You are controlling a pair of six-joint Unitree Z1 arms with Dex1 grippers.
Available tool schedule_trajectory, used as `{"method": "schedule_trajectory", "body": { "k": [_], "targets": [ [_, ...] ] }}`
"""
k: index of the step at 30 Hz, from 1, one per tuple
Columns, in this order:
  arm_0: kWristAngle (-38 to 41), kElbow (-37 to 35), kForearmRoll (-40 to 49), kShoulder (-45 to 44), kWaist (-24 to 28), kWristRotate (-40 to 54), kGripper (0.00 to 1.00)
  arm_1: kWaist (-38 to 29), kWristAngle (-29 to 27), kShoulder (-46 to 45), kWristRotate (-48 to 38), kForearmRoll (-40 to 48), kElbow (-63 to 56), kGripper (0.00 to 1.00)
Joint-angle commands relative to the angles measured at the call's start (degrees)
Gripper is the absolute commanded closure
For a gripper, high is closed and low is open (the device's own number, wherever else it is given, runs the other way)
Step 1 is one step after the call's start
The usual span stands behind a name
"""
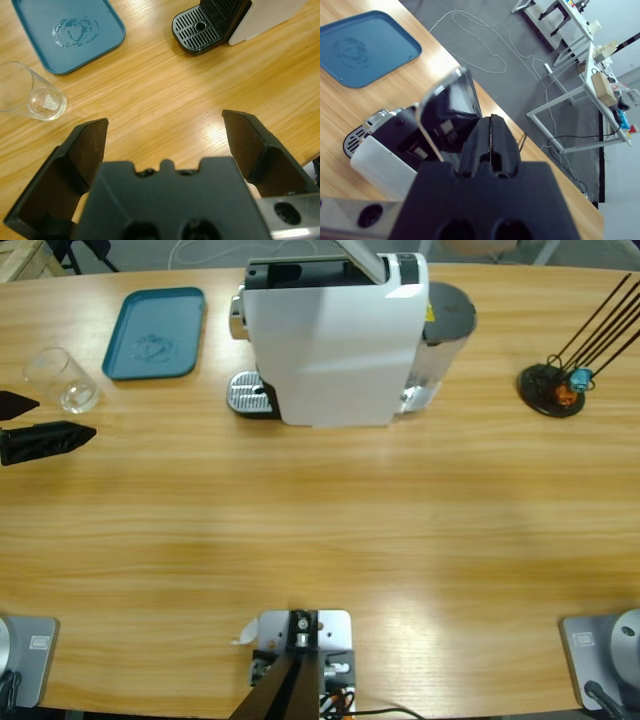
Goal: Pour coffee
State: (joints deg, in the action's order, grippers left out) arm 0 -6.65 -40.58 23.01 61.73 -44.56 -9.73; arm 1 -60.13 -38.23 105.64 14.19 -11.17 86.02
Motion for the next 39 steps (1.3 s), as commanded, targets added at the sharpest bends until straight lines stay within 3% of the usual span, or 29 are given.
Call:
{"method": "schedule_trajectory", "body": {
  "k": [1,39],
  "targets": [
    [-0.7,1.4,-0.6,1.6,-0.5,0.3,0.004,-2.2,2.9,8.3,-2.7,1.4,-5.7,1.000],
    [-0.5,1.7,-0.6,1.0,-0.5,0.3,0.004,-2.2,7.0,12.0,-12.3,6.8,-15.0,1.000]
  ]
}}
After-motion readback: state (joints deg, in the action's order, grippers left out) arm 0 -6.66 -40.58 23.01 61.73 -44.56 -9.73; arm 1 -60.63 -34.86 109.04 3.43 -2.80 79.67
